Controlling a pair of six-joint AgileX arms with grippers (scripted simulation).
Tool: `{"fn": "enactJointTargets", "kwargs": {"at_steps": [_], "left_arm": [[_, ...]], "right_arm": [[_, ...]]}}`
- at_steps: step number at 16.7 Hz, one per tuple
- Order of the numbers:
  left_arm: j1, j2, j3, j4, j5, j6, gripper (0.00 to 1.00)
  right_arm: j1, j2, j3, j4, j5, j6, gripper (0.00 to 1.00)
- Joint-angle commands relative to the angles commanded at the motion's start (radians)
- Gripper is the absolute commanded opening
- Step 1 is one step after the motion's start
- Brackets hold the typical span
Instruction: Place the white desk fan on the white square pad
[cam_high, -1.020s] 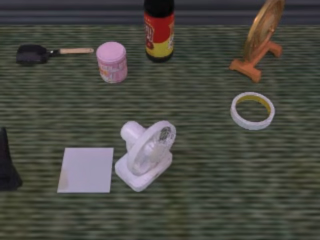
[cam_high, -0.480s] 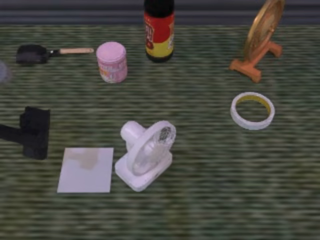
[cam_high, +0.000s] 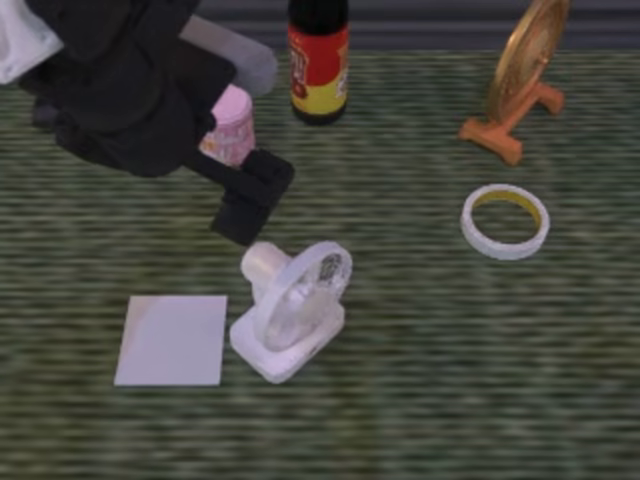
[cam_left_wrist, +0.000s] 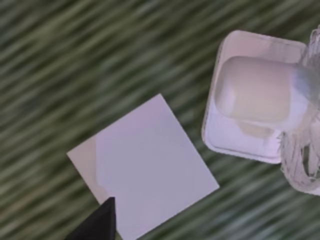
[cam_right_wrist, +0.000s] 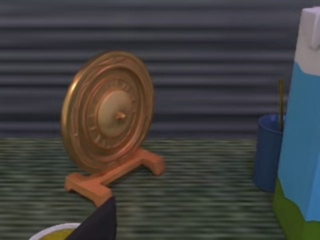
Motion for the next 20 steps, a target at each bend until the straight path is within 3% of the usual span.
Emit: {"fn": "enactJointTargets", "kwargs": {"at_steps": [4, 8, 15, 20], "left_arm": [[-0.099, 0.290, 0.275, -0.197, 0.001, 0.011, 1.00], [-0.151, 0.437, 0.412, -0.302, 0.002, 0.017, 1.00], [-0.151, 0.448, 0.416, -0.305, 0.002, 0.018, 1.00], [-0.153, 0.449, 0.288, -0.177, 0.002, 0.020, 1.00]], "right_arm": [[0.000, 0.000, 0.000, 0.000, 0.000, 0.000, 1.00], [0.000, 0.000, 0.000, 0.000, 0.000, 0.000, 1.00], [0.000, 0.000, 0.000, 0.000, 0.000, 0.000, 1.00], [0.000, 0.000, 0.000, 0.000, 0.000, 0.000, 1.00]]}}
